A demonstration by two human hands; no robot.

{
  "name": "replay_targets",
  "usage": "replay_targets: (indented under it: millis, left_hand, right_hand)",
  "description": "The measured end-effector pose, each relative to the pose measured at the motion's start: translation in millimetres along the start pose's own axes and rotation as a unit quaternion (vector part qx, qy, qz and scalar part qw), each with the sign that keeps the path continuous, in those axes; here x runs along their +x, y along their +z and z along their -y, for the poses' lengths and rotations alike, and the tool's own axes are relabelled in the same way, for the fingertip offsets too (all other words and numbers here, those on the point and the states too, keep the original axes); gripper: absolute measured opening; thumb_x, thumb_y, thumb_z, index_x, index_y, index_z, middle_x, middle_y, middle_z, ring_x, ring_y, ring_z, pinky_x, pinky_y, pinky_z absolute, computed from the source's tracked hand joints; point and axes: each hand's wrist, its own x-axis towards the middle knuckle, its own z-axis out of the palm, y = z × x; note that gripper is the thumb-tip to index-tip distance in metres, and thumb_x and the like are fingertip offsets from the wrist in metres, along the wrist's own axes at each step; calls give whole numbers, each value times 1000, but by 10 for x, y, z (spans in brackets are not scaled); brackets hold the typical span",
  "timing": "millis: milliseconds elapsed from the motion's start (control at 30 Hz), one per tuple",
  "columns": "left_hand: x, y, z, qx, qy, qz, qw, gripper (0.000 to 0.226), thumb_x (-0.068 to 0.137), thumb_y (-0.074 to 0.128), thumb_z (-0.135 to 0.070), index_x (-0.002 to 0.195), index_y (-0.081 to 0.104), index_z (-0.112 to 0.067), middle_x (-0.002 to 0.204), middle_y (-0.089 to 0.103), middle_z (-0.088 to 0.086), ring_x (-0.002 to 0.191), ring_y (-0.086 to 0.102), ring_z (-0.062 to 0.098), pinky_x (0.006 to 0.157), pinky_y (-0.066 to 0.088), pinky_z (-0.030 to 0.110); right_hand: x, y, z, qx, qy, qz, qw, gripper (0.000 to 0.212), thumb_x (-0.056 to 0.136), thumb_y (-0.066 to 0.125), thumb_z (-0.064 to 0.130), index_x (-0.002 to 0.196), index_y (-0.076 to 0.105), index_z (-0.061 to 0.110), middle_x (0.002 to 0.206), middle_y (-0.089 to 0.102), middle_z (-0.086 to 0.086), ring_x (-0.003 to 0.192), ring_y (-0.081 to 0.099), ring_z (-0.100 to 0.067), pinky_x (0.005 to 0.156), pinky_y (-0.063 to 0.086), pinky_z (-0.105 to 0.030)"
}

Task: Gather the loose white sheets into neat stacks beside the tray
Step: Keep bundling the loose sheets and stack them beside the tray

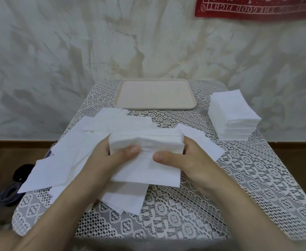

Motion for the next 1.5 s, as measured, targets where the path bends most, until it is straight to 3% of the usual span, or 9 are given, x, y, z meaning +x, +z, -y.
replay_targets:
  millis: [133, 367, 600, 800, 967, 1167, 1267, 1367, 1500]
  left_hand:
    - [30, -15, 10, -42, -3, -5, 999, 56, 69, 82, -36, 122, 71, -19, 123, 76, 14, 110, 74, 34, 87, 61, 44]
    - [-1, 63, -1, 8, 10, -35, 999, 51, 74, 80, -27, 123, 68, -17, 110, 80, 4, 95, 78, 20, 69, 58, 24]
    - [1, 64, -9, 6, 20, -69, 997, 51, 82, 77, -43, 126, 68, -20, 118, 78, 5, 107, 75, 25, 88, 61, 39]
    - [-19, 102, -64, 79, 26, -68, 994, 42, 72, 71, -63, 106, 73, -39, 108, 80, -3, 97, 77, 17, 85, 59, 41]
    - [-20, 53, -95, 52, 25, -57, 997, 18, 87, 80, -37, 103, 73, -32, 102, 79, 1, 90, 76, 20, 72, 58, 30]
    - [-26, 107, -87, 145, 38, -13, 989, 36, 73, 67, -62, 94, 70, -33, 94, 76, -3, 82, 71, 8, 68, 53, 20]
    - [-40, 152, -110, 160, 19, 21, 987, 37, 69, 69, -59, 90, 71, -28, 87, 75, -2, 75, 70, 6, 62, 52, 18]
    - [1, 153, -102, 100, 9, -18, 995, 32, 72, 77, -49, 99, 74, -31, 93, 80, 1, 81, 75, 12, 69, 57, 25]
    - [29, 289, -34, -70, -32, -75, 994, 58, 76, 81, -46, 125, 67, -18, 114, 78, 13, 103, 74, 28, 101, 55, 57]
  right_hand:
    - [12, 6, -13, -29, -17, -58, 998, 40, 71, 80, 22, 110, 72, 21, 106, 79, 0, 99, 75, -19, 82, 60, -31]
    - [-13, 71, 6, -92, -42, -86, 991, 36, 80, 71, 42, 113, 68, 29, 104, 78, 12, 95, 75, -7, 76, 58, -22]
    - [-8, 143, -2, -124, -79, -128, 981, 35, 82, 58, 57, 105, 68, 33, 95, 76, 18, 85, 71, 0, 65, 52, -16]
    - [-50, 41, 27, -74, -28, -68, 995, 41, 72, 77, 35, 112, 68, 28, 104, 78, 9, 94, 75, -10, 74, 58, -24]
    - [-55, -90, 48, -84, -5, -67, 994, 42, 77, 76, 28, 117, 67, 18, 108, 78, 0, 102, 74, -18, 88, 61, -37]
    - [-172, -214, 157, -163, 69, 13, 984, 32, 78, 83, 27, 108, 72, 22, 95, 77, 4, 85, 71, -8, 65, 49, -14]
    - [-206, -188, 157, -228, 99, 49, 967, 22, 89, 79, 27, 109, 73, 21, 101, 78, 3, 90, 74, -12, 72, 52, -19]
    - [-206, -161, 128, -243, 90, 19, 966, 17, 94, 71, 32, 108, 71, 22, 98, 78, 8, 88, 73, -8, 70, 51, -18]
    - [-156, -35, 50, -180, 48, -104, 977, 21, 99, 60, 40, 116, 63, 27, 97, 74, 15, 75, 67, 6, 65, 48, -15]
